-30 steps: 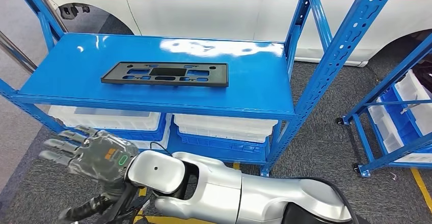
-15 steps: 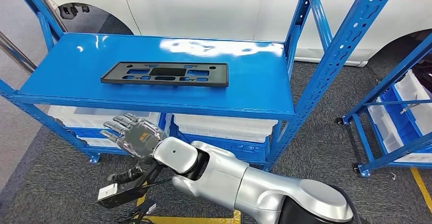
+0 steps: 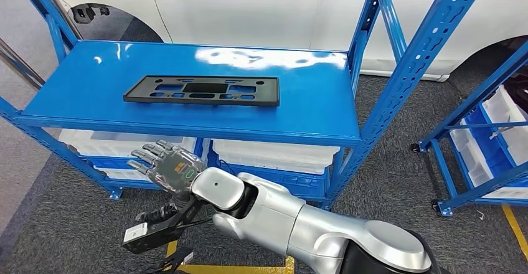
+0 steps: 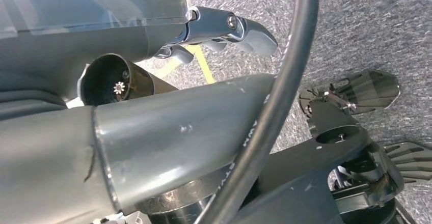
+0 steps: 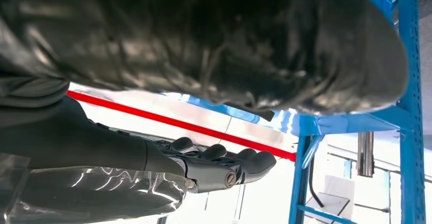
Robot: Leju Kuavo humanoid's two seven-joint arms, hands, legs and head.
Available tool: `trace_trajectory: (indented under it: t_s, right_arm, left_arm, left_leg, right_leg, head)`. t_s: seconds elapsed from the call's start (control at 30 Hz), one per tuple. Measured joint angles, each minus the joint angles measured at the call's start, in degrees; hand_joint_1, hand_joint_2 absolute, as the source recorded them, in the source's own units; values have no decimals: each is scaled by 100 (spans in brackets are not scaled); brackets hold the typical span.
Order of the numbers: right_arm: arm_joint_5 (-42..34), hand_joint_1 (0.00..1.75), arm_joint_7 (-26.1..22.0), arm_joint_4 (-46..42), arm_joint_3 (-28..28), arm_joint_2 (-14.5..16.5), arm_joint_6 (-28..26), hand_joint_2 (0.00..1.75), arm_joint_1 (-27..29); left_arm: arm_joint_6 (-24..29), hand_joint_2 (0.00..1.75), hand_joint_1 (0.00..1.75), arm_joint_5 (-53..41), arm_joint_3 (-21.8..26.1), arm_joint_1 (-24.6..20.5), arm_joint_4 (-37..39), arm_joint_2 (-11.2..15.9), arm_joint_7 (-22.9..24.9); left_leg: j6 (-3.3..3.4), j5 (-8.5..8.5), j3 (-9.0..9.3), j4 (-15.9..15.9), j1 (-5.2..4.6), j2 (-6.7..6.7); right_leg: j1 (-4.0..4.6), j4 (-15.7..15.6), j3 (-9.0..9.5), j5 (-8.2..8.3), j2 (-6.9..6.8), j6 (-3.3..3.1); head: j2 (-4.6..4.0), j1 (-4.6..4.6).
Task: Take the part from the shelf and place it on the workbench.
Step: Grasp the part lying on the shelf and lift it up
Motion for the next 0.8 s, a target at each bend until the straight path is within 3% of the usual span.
trace_trajectory:
  t_s: [0.1,0.2,0.27,0.3,0.37,0.4,0.43,0.47,0.57,0.63,0.73,0.77,0.8]
  right_arm:
    - [-41,0,-52,-7,-56,13,-43,0,-7]
    - [-68,0,-98,-41,-76,13,-93,0,-10]
    - [-92,0,-124,-79,-78,12,-103,0,17]
    - [-108,0,-135,-112,-78,11,-104,0,24]
    - [-133,0,-146,-203,-84,12,-104,0,25]
    - [-143,0,-147,-241,-88,8,-103,0,21]
    - [-150,0,-149,-274,-95,8,-104,0,19]
    - [-154,0,-149,-297,-101,5,-104,0,22]
    - [-157,0,-151,-355,-117,20,-105,0,18]
    - [-158,0,-157,-388,-137,39,-106,0,2]
    - [-160,0,-161,-399,-153,41,-109,0,-1]
    - [-161,0,-161,-398,-155,40,-111,0,1]
    - [-165,0,-162,-397,-158,40,-116,0,1]
  left_arm:
    - [-68,0,0,-130,-8,17,0,-10,58]
    - [-158,0,0,-186,-13,51,0,-16,132]
    - [-248,0,0,-201,-13,71,0,-15,171]
    - [-292,0,0,-206,-13,73,0,-15,188]
    - [-354,0,0,-211,-13,61,0,-13,214]
    - [-372,0,0,-209,-13,42,0,-7,221]
    - [-386,0,0,-198,-13,16,0,1,226]
    - [-395,0,0,-187,-13,-7,0,8,229]
    - [-421,0,0,-168,-13,-55,0,19,226]
    - [-433,0,0,-167,-13,-92,0,24,218]
    - [-437,0,0,-174,-13,-112,0,30,195]
    - [-430,0,0,-190,-13,-101,0,32,185]
    - [-418,0,0,-208,-13,-88,0,34,172]
  left_leg:
    - [105,59,153,-208,57,29]
    - [125,81,217,-261,79,43]
    - [93,50,239,-256,95,38]
    - [61,18,267,-250,113,28]
    - [-24,-79,351,-229,162,6]
    - [-77,-131,382,-208,181,-2]
    - [-132,-180,388,-185,185,-5]
    - [-185,-217,394,-166,184,-3]
    - [-283,-244,401,-70,188,21]
    - [-296,-242,139,406,189,67]
    - [-279,-568,-681,1509,145,110]
    - [-256,-665,-896,1668,121,112]
    - [-218,-656,-1017,1631,94,112]
  right_leg:
    - [16,205,-88,-6,-14,47]
    - [-5,1023,-550,-418,-26,64]
    - [-35,1406,-851,-479,-31,98]
    - [-54,1319,-874,-335,-34,120]
    - [-88,693,-673,139,-31,164]
    - [-78,376,-578,263,-25,170]
    - [-65,188,-519,310,-18,134]
    - [-42,130,-515,254,-10,72]
    - [-19,104,-460,160,-1,-145]
    - [-19,45,-325,107,-10,-229]
    - [23,-51,-94,-13,-29,-297]
    - [42,-64,-8,-71,-21,-308]
    - [62,-69,83,-135,-11,-316]
  head:
    - [0,7]
    - [0,11]
    - [0,10]
    - [0,10]
    - [0,10]
    - [0,22]
    - [0,29]
    - [0,40]
    - [0,45]
    - [0,40]
    - [0,38]
    - [0,38]
    - [0,37]
